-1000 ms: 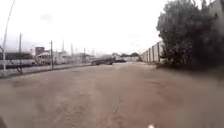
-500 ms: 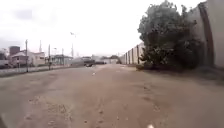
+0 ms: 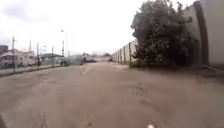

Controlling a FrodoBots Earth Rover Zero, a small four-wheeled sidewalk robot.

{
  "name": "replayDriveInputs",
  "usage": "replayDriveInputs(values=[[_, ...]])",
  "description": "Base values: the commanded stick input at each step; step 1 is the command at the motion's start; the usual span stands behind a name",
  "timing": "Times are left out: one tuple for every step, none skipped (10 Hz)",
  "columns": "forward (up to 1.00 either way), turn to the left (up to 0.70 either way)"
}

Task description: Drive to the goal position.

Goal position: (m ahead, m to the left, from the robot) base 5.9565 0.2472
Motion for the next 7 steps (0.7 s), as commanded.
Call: replayDriveInputs(values=[[0.50,0.01],[0.50,0.14],[0.50,0.32],[0.50,0.50],[0.50,0.50],[0.50,0.29],[0.50,0.00]])
